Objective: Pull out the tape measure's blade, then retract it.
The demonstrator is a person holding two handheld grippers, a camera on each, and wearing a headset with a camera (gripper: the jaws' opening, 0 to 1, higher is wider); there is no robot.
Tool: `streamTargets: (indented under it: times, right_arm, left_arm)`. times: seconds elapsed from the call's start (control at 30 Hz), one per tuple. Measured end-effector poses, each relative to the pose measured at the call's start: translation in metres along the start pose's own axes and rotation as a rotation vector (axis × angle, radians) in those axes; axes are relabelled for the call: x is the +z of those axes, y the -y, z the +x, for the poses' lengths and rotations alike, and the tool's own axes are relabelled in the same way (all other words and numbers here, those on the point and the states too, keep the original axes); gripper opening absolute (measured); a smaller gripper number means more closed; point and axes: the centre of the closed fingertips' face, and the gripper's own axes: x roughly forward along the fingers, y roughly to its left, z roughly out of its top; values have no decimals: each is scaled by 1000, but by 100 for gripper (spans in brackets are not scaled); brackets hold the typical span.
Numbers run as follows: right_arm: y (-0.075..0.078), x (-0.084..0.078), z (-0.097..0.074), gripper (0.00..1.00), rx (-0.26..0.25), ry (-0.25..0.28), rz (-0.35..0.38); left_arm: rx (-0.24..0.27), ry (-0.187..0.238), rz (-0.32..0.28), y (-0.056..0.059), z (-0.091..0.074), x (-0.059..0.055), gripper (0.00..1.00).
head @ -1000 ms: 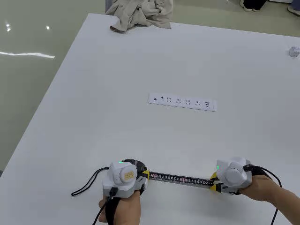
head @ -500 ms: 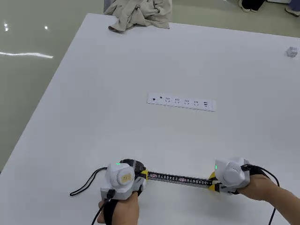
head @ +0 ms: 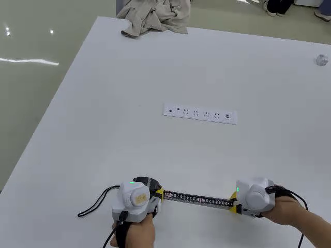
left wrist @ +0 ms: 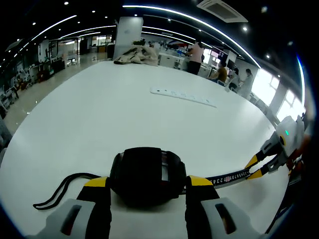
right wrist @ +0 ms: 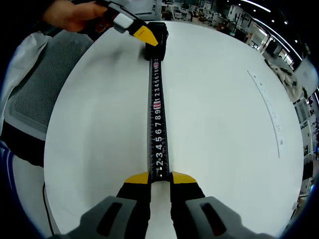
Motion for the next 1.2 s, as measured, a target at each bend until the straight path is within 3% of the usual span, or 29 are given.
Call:
streamTargets:
  times: [1.2]
  right_arm:
    - [0,30,11,14,-21,27,-56]
  left_arm:
    - [1,-17,0,0,0,-1,57]
